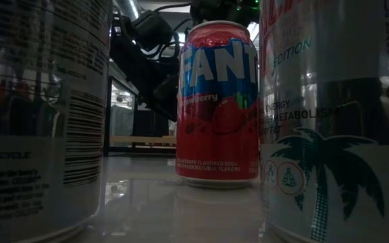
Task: Place canned beverage on shelf
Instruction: Put the red and silver soda can on the shelf
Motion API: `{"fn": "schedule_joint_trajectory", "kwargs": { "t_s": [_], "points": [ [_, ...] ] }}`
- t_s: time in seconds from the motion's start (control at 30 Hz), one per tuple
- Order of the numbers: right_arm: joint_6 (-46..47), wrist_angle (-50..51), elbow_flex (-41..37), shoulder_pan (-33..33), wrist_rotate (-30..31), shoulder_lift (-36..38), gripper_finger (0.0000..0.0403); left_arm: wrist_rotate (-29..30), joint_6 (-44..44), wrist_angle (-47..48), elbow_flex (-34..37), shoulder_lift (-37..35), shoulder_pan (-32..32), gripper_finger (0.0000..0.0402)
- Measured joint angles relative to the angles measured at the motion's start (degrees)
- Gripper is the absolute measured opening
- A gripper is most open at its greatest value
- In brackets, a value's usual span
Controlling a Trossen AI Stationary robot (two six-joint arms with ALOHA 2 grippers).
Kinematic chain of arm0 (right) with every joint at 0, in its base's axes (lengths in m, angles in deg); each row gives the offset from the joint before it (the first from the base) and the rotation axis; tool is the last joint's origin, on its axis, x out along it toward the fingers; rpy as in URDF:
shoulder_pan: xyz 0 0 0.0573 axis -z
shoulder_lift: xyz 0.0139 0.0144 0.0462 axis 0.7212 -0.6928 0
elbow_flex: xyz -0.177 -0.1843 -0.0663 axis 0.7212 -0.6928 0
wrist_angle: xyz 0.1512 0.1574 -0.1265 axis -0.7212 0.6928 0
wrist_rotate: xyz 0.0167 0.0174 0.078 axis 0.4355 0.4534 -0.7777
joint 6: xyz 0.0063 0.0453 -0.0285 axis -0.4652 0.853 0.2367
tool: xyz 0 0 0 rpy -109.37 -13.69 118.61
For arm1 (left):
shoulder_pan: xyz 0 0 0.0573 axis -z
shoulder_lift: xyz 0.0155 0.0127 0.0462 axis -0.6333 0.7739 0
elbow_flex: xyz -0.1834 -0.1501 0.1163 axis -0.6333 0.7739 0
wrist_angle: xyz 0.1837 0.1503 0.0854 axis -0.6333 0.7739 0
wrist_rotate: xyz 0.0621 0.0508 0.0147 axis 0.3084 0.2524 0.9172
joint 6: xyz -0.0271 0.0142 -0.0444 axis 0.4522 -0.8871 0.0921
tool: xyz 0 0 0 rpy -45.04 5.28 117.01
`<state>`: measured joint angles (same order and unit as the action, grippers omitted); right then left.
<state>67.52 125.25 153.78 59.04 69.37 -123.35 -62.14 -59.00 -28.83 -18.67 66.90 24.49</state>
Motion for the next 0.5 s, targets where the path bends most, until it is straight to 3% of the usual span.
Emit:
{"fn": "schedule_joint_trajectory", "kwargs": {
  "t_s": [0.23, 0.5],
  "points": [
    [-0.56, 5.06, 4.66, 0.00, 6.63, 0.00, 0.0380, 0.07, -0.09, -0.07, 0.00, -1.27, 0.00, 0.0163],
    [-1.52, 11.46, 11.83, -0.09, 7.11, 0.02, 0.0380, 0.07, -0.12, 0.21, 0.00, -1.27, 0.00, 0.0163]
  ]
}}
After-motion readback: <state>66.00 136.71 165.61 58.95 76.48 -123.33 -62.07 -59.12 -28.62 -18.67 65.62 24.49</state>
